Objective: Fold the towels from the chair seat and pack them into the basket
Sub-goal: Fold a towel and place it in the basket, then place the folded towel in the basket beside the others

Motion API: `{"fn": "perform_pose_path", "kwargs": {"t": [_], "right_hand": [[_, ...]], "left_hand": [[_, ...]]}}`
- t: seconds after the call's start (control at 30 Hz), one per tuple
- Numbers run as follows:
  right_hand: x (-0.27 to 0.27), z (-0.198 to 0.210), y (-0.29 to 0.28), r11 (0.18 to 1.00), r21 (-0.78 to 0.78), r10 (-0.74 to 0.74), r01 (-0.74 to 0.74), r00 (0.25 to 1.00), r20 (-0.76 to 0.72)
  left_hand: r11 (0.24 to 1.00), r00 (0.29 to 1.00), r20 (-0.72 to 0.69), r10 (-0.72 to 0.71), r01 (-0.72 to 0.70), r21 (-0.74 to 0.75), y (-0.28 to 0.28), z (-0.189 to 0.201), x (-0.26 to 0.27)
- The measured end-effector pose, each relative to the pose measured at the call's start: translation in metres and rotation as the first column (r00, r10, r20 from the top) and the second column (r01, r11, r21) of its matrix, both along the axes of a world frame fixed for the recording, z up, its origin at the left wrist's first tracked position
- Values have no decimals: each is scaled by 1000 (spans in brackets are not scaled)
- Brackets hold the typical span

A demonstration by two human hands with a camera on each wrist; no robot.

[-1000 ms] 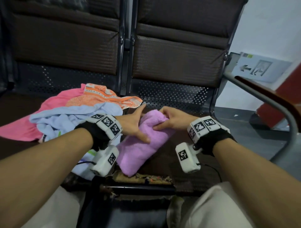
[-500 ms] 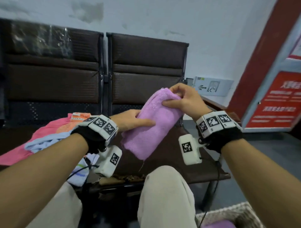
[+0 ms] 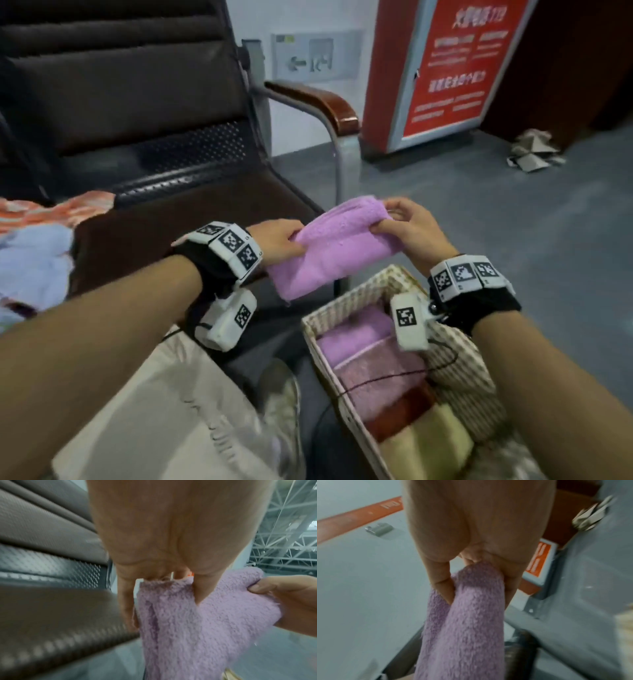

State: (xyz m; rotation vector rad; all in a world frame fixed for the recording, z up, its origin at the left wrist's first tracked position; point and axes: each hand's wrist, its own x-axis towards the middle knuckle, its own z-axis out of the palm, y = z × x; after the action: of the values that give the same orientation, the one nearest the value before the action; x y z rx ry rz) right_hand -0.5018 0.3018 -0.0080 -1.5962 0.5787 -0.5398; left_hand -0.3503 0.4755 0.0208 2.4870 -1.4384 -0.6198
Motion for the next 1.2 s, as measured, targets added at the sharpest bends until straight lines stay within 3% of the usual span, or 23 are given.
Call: {"fn": "perform_pose_path", "kwargs": {"t": [0.13, 0.27, 0.37, 0.43, 0.5, 0.67, 0.87, 1.03, 1.2], "right_hand": [[-73, -74, -22, 990, 102, -83, 99, 985, -148], [-114, -108, -25, 984, 131, -82, 118, 964, -253], [-146, -135, -28, 989, 96, -61, 110, 909, -413], [-162, -147, -29, 999, 19, -28, 45, 843, -537], [-174, -156, -32, 993, -88, 1, -83, 732, -681], [-179, -186, -23, 947, -93, 54, -308, 437, -898], [-169, -201, -12, 931, -136, -38, -339, 282, -959], [-146, -177, -12, 872, -173, -38, -458, 289, -957], [-86, -115, -2, 761, -380, -86, -526, 499, -862]], "left_hand": [[990, 984, -126, -128, 134, 42, -43, -80, -45], [991, 972, -197, -127, 132, 17, -52, -134, -77], [967, 934, -311, -177, 224, 121, -60, -176, -114], [925, 897, -378, -228, 321, 203, -61, -201, -139], [884, 863, -437, -252, 389, 259, -60, -220, -160], [761, 812, -455, -366, 542, 356, -52, -243, -185], [822, 850, -401, -342, 477, 310, -59, -228, -164], [926, 893, -382, -240, 328, 186, -57, -187, -119], [995, 928, -358, -98, 97, -21, -35, -118, -66]]}}
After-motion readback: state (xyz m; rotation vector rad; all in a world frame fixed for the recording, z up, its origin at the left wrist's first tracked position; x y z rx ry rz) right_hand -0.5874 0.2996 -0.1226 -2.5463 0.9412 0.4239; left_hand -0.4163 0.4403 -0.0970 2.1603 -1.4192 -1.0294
